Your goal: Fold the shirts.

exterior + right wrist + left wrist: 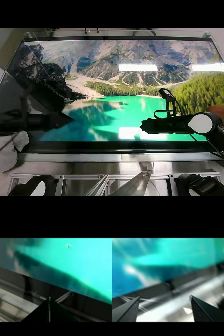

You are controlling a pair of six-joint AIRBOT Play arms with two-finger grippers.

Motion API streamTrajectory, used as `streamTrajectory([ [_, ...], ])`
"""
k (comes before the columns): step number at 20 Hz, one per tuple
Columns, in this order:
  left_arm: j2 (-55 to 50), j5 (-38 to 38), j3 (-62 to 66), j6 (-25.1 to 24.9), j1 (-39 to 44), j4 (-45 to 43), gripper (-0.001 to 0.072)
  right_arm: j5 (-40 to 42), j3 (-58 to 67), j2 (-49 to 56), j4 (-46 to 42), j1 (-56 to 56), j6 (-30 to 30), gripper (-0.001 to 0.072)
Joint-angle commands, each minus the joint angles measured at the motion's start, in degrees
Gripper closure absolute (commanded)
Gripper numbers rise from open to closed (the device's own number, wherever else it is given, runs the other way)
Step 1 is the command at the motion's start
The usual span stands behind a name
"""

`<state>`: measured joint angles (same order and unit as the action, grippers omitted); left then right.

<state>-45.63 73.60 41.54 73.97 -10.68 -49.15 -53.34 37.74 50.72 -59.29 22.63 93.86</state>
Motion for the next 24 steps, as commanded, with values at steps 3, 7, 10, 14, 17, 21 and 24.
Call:
streamTrajectory([
  [3, -0.02, -1.95, 11.96, 13.99, -23.47, -30.58, -0.0002, 0.00, -0.02, -0.04, 0.02, 0.07, 0.00, 0.0695],
  [7, -0.09, -2.14, 10.56, 7.91, -50.14, -33.79, 0.0002, 0.00, -0.02, -0.04, 0.00, 0.07, 0.00, 0.0695],
  [10, -0.35, -5.33, 4.90, 8.50, -58.97, -31.91, 0.0007, -0.02, -0.02, -0.02, 0.02, 0.09, 0.00, 0.0695],
  [14, -7.41, -3.63, 2.80, 8.48, -59.58, -32.11, 0.0007, 0.00, -0.02, 0.26, 0.02, 0.09, 0.00, 0.0695],
  [17, -14.32, -4.20, 3.65, 5.92, -59.58, -32.39, 0.0007, 0.00, -0.02, 0.39, 0.02, 0.09, 0.00, 0.0695],
  [21, -22.23, -2.54, 6.82, 4.87, -59.58, -31.74, 0.0309, -0.02, -0.02, 0.37, 0.02, 0.09, 0.00, 0.0695],
  [24, -23.80, 1.77, 11.04, 1.31, -58.40, -24.44, 0.0692, 0.00, -0.02, 0.37, 0.02, 0.09, 0.00, 0.0695],
])
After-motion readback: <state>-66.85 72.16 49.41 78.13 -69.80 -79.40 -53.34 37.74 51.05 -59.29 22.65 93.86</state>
